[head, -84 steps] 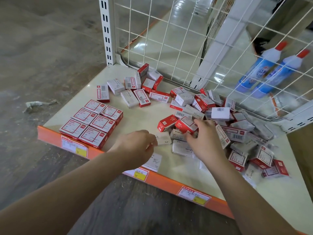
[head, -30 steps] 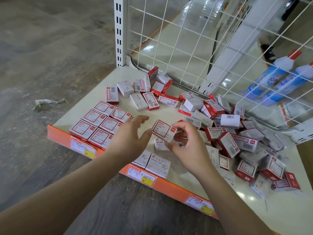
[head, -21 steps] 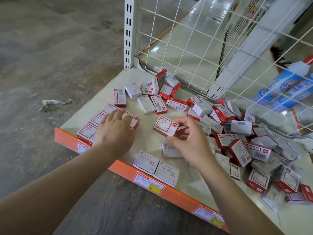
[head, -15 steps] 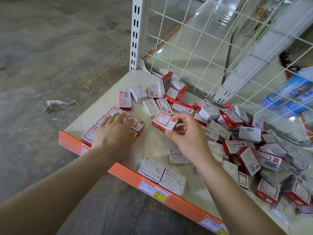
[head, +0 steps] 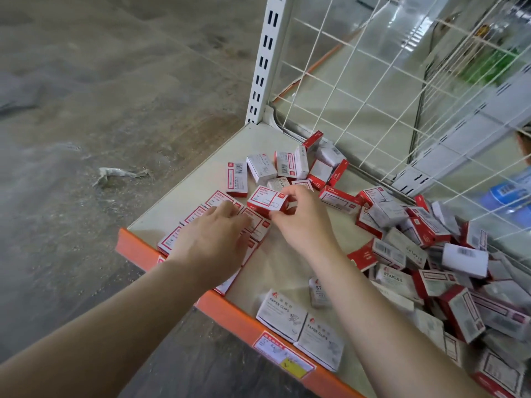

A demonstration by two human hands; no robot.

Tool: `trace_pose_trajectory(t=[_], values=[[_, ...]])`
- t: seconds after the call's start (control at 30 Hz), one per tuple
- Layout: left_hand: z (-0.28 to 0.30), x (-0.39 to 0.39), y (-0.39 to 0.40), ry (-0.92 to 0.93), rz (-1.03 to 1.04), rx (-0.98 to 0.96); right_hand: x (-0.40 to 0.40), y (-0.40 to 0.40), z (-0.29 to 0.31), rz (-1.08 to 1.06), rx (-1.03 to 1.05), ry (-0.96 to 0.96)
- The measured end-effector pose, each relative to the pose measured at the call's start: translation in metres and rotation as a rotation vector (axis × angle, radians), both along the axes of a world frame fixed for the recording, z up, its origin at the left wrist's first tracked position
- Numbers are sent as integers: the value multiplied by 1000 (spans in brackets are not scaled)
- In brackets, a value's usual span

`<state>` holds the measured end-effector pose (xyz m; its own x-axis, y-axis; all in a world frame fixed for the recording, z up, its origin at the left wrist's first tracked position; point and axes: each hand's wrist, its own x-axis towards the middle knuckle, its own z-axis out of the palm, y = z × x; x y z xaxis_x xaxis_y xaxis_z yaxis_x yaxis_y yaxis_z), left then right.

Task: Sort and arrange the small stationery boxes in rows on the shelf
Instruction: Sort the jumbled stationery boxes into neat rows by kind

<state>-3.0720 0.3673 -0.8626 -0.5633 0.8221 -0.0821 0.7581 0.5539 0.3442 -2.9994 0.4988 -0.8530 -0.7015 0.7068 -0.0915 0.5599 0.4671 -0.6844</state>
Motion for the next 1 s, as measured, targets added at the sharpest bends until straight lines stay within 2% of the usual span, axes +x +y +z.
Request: trace_pose_trajectory(t=[0.3, 0.57, 1.0], values=[[-1, -9, 2, 24, -20, 34, -14, 1, -9, 9, -136, 14], [-2, -9, -1, -6, -16, 93, -28, 2, -14, 52, -106, 0], [-2, -13, 0, 8, -45, 80, -45, 0, -21, 94, -135, 21]])
